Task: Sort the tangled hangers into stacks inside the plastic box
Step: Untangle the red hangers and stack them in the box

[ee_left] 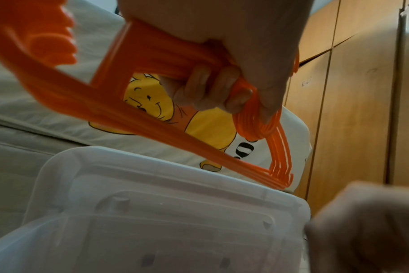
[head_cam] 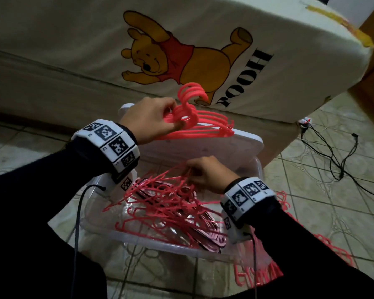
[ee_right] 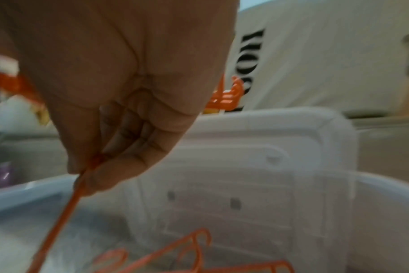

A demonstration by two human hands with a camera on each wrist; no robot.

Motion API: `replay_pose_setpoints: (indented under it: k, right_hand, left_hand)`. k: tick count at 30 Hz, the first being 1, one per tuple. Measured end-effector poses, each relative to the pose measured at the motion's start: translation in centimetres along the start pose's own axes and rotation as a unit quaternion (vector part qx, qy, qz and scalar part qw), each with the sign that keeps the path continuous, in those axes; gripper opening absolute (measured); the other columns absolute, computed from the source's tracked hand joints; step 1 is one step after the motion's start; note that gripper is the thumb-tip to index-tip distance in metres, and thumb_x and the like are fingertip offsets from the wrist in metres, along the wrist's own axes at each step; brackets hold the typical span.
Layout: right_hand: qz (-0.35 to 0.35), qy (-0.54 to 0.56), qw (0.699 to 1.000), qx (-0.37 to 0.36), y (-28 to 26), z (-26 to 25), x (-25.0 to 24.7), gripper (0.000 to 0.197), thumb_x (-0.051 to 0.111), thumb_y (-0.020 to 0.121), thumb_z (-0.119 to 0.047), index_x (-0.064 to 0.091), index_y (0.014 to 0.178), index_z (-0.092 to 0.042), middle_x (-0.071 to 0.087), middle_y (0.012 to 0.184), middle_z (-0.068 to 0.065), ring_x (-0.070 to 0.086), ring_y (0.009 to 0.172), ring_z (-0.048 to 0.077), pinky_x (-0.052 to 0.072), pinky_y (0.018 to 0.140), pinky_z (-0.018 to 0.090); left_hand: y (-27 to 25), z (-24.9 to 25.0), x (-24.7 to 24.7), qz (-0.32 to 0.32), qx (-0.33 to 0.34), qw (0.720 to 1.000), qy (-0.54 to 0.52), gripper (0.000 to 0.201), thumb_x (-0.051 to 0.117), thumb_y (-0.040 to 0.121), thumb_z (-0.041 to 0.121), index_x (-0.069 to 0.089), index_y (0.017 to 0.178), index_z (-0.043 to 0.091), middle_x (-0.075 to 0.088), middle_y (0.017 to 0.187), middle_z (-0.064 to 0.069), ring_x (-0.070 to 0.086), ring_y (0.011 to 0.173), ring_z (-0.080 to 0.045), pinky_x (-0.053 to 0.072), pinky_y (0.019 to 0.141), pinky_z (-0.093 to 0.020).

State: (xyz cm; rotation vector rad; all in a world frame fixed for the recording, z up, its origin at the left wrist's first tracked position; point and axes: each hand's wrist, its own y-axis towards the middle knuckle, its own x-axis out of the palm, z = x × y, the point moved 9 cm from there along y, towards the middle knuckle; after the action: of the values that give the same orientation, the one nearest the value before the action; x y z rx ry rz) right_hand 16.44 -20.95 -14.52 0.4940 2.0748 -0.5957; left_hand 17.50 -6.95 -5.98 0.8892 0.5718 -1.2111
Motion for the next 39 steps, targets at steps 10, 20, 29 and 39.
replay_pose_setpoints:
  k: [10,20,29,39]
  right_hand:
    - [0.036,-0.039,0.998,-0.031,-1.7,-0.3,-1.8,0.025,0.061,0.08,-0.002,0.074,0.094,-0.018,0.074,0.087,-0.001,0.066,0.082,0.011,0.039,0.071,0.012]
    - [0.048,-0.022,0.999,-0.008,-1.0,-0.1,-1.0,0.026,0.057,0.079,-0.001,0.072,0.093,-0.017,0.073,0.086,0.0,0.067,0.083,0.012,0.045,0.074,0.017]
    - [0.233,0.214,0.947,0.059,-3.2,3.9,-7.8,0.011,0.063,0.087,-0.004,0.07,0.085,-0.012,0.07,0.071,0.007,0.058,0.049,0.001,0.042,0.043,0.014]
    - [0.327,0.191,0.925,0.017,-5.1,3.7,-10.3,0.01,0.066,0.085,-0.005,0.073,0.087,-0.011,0.073,0.075,0.0,0.065,0.059,0.002,0.05,0.046,0.02]
  left_hand:
    - [0.1,0.5,-0.1,-0.005,0.0,1.0,-0.019,0.027,0.068,0.077,0.054,0.06,0.083,0.029,0.06,0.07,0.008,0.058,0.067,-0.016,0.044,0.062,-0.032]
    - [0.3,-0.1,-0.2,0.014,-0.008,1.0,0.003,0.043,0.06,0.069,0.071,0.057,0.081,0.03,0.057,0.067,0.01,0.058,0.069,-0.017,0.04,0.061,-0.031]
    - [0.4,-1.0,-3.3,0.135,-0.027,0.99,-0.012,0.054,0.047,0.067,0.083,0.051,0.081,0.031,0.056,0.068,0.01,0.056,0.066,-0.017,0.036,0.058,-0.03]
    - [0.5,-1.1,-3.1,0.133,-0.028,0.991,0.009,0.062,0.044,0.066,0.085,0.055,0.085,0.027,0.061,0.074,0.005,0.059,0.069,-0.02,0.047,0.061,-0.035]
